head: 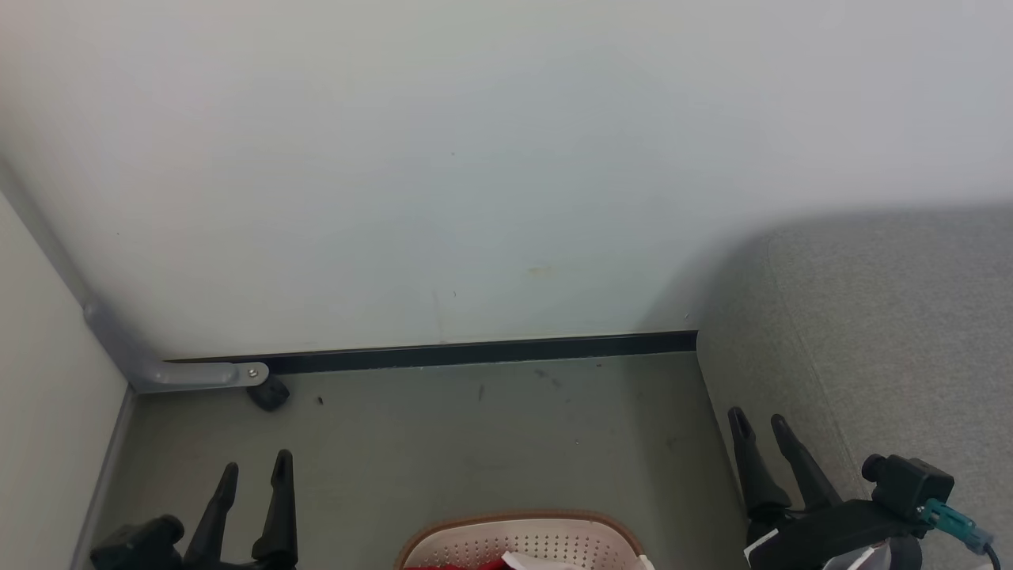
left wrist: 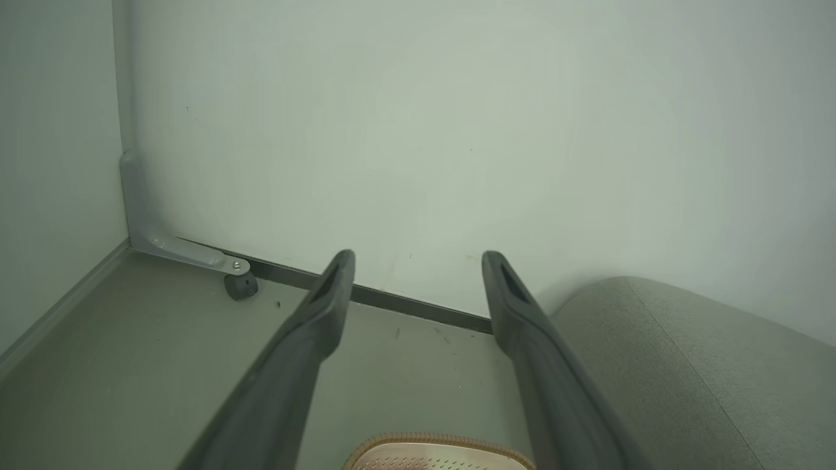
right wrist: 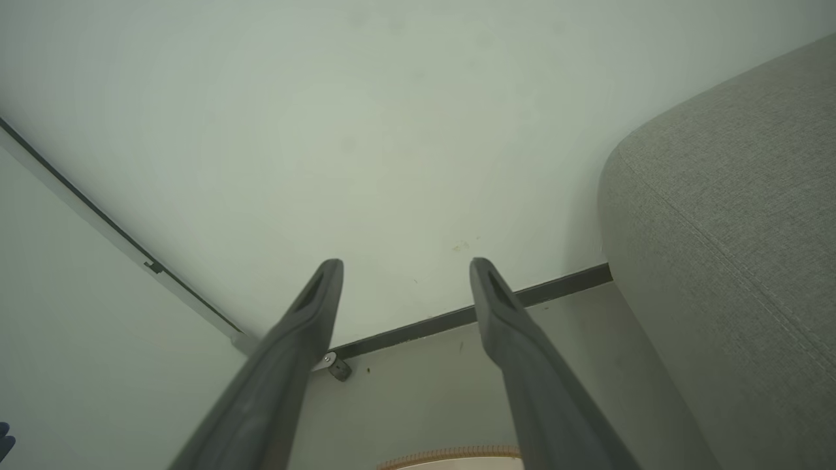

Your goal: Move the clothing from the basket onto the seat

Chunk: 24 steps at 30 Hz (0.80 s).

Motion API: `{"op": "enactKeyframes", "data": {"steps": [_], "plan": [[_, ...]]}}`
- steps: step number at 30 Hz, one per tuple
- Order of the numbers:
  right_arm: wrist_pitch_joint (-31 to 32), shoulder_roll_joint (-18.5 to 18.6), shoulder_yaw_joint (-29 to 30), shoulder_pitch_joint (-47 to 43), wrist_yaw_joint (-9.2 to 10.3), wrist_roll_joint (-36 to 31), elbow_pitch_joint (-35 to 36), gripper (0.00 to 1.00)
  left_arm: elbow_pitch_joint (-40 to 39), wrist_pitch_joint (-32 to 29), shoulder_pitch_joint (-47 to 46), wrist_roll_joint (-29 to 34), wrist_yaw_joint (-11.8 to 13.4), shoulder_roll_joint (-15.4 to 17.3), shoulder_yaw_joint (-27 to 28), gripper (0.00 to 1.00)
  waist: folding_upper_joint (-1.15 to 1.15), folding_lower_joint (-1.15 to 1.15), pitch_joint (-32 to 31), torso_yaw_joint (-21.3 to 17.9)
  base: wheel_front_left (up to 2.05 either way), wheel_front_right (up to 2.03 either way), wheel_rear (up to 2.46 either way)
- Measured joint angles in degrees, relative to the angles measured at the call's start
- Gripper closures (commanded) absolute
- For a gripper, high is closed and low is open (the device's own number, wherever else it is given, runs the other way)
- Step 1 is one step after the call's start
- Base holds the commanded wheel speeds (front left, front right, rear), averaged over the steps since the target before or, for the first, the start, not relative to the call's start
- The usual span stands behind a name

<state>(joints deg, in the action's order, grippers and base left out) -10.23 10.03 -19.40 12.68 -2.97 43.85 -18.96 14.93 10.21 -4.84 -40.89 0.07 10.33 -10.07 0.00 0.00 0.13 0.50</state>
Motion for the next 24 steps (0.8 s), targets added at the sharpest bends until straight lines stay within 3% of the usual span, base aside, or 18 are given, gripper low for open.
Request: {"op": "enactKeyframes", "data": {"steps": [17, 24], "plan": [[-3.49, 0.85, -3.35, 1.24, 0.97, -12.01, -0.38, 0.00, -0.04, 3.65, -0.65, 13.32, 0.68, 0.68, -2.13, 0.00, 0.00, 0.00, -0.15, 0.17, 0.00, 0.00, 0.00], [-4.04, 0.96, -3.39, 2.02, 1.02, -14.39, -0.56, 0.00, -0.03, 4.26, -0.66, 15.85, 0.42, 0.83, -2.16, 0.00, 0.00, 0.00, -0.10, 0.16, 0.00, 0.00, 0.00]]}}
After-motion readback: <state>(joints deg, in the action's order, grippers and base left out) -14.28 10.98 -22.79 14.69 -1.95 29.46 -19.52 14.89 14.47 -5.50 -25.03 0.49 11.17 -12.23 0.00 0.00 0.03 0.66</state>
